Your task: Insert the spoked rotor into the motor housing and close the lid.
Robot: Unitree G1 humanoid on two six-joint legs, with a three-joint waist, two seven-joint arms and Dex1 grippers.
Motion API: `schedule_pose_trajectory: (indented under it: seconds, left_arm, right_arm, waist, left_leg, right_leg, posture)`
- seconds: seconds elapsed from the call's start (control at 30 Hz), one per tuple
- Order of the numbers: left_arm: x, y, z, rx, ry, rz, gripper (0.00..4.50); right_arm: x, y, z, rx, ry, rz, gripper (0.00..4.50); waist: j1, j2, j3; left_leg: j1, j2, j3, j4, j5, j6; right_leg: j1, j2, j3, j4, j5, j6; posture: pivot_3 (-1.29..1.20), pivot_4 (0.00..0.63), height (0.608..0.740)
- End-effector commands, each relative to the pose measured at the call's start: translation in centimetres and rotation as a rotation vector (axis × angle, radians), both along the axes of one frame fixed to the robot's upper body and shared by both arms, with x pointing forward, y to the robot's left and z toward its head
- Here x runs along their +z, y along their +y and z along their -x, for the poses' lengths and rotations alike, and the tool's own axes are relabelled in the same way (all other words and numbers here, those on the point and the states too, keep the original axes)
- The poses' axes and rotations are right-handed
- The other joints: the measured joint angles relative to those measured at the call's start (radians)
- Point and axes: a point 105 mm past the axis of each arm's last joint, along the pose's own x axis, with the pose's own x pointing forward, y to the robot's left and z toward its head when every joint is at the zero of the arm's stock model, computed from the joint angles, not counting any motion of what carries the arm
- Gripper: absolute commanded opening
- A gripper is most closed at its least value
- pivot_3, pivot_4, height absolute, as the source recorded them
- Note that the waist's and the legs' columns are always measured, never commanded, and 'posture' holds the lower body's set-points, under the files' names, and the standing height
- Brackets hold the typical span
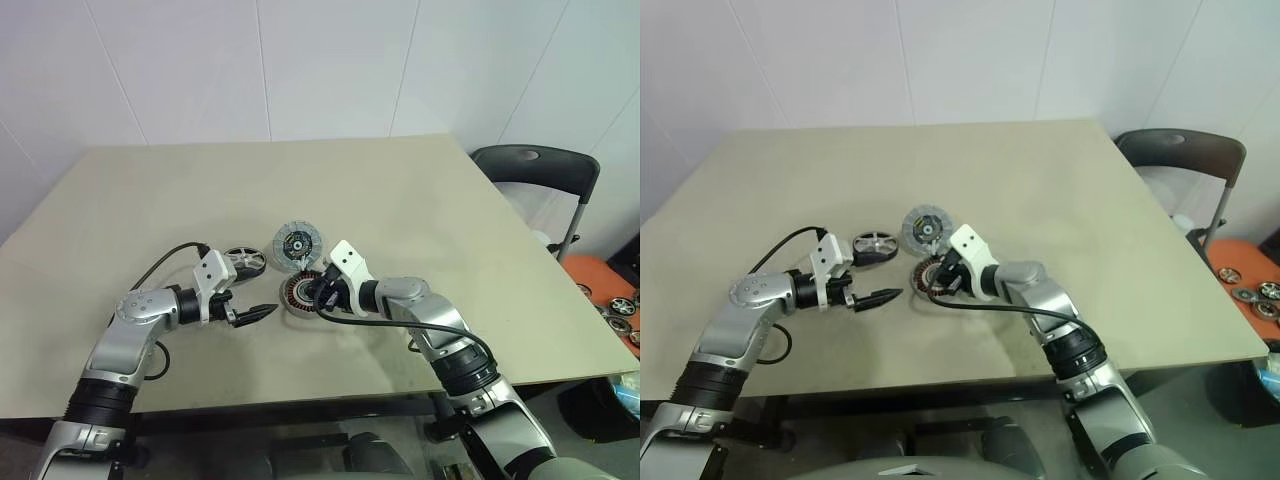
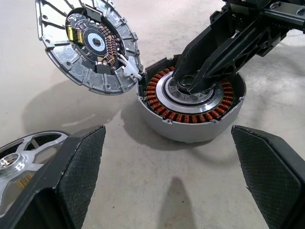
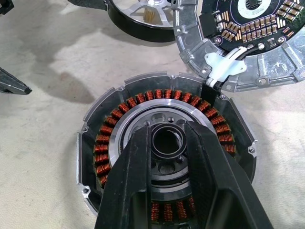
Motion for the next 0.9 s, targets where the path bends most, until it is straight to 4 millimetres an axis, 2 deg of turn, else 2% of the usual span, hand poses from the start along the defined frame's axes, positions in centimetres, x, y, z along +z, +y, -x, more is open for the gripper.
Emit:
schedule_pose_trajectory:
  seconds: [0.03,0.57,0.9]
  left_arm:
    - [0.9,-0.2,-0.3,-0.015,-0.040,-0.001,4.50]
    - [0.8,-0.3,-0.4,-0.019,-0.040,-0.004,4.50]
    - [0.6,-0.4,-0.4,-0.024,-0.038,-0.007,4.50]
  right_arm:
    - [0.7,0.7,0.1,0.011,-0.002,-0.050,0.67]
    - [0.5,0.3,-0.3,-0.004,-0.008,-0.027,0.67]
    - [0.9,-1.2,-0.9,-0.029,-0.015,-0.007,0.67]
  waist:
    - [0.000,0.000,0.000]
    - [0.001,0.000,0.000]
    - [0.001,0.000,0.000]
  left_leg:
    - [0.000,0.000,0.000,0.000,0.000,0.000]
    - [0.000,0.000,0.000,0.000,0.000,0.000]
    - [0.000,0.000,0.000,0.000,0.000,0.000]
  right_leg:
    - [0.000,0.000,0.000,0.000,0.000,0.000]
    - [0.000,0.000,0.000,0.000,-0.001,-0.002]
    - [0.000,0.000,0.000,0.000,-0.001,-0.002]
  posture:
    - [0.00,0.000,0.740]
    - [0.00,0.000,0.740]
    - [0.00,0.000,0.740]
